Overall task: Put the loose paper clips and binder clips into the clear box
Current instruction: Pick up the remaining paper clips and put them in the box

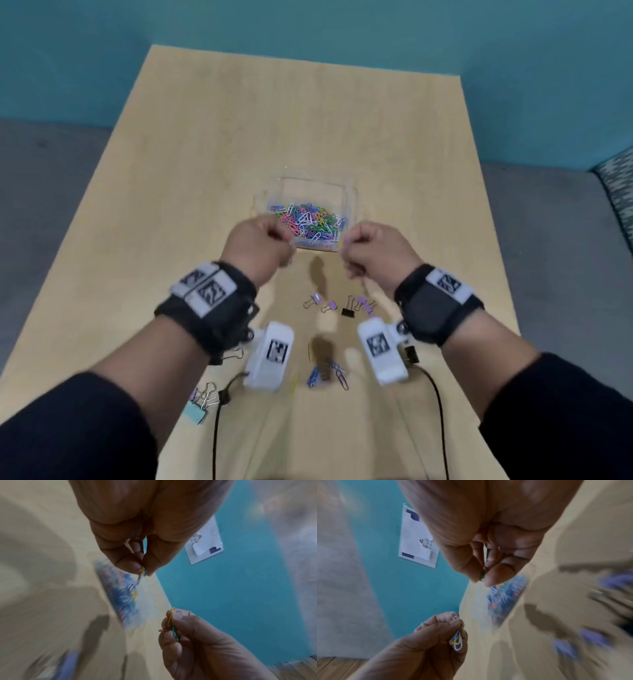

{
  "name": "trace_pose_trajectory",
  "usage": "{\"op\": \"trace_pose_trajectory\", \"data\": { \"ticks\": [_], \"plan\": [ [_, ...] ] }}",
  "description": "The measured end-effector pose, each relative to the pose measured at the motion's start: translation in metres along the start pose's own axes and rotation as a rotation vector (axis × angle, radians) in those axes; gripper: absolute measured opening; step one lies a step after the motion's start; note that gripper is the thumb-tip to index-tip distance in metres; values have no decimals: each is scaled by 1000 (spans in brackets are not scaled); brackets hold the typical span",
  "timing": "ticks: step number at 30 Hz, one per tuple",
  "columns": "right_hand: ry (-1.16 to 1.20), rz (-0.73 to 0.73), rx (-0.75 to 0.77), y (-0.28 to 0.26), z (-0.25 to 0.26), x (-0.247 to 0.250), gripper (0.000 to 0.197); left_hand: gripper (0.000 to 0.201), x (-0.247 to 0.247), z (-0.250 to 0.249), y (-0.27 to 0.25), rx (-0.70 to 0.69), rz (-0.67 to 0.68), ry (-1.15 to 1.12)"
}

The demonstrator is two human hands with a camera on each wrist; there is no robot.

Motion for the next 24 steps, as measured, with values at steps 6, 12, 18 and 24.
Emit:
{"op": "trace_pose_trajectory", "data": {
  "ticks": [6, 12, 18, 24],
  "plan": [
    [-115, -35, 72, 43, 36, -6, 19, 13, -4, -44, 40, -123, -56, 204],
    [-710, 14, 268, -31, -9, -5, 22, 21, 8, 4, -41, -311, 22, 538],
    [-1137, 348, 405, -128, -109, -48, 48, 56, -29, 97, -143, -661, 429, 1019],
    [-1269, 251, 486, -142, -115, -62, 58, 55, -54, 99, -144, -798, 561, 1165]
  ]
}}
Point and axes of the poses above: each hand's wrist, its own y-axis towards the middle knuckle, its own x-axis out of the back of the hand, z = x × y, the point moved 7 cm from there along y, towards the middle knuckle, and after that the axes turned 3 degrees about -y, right-handed, at the moved point
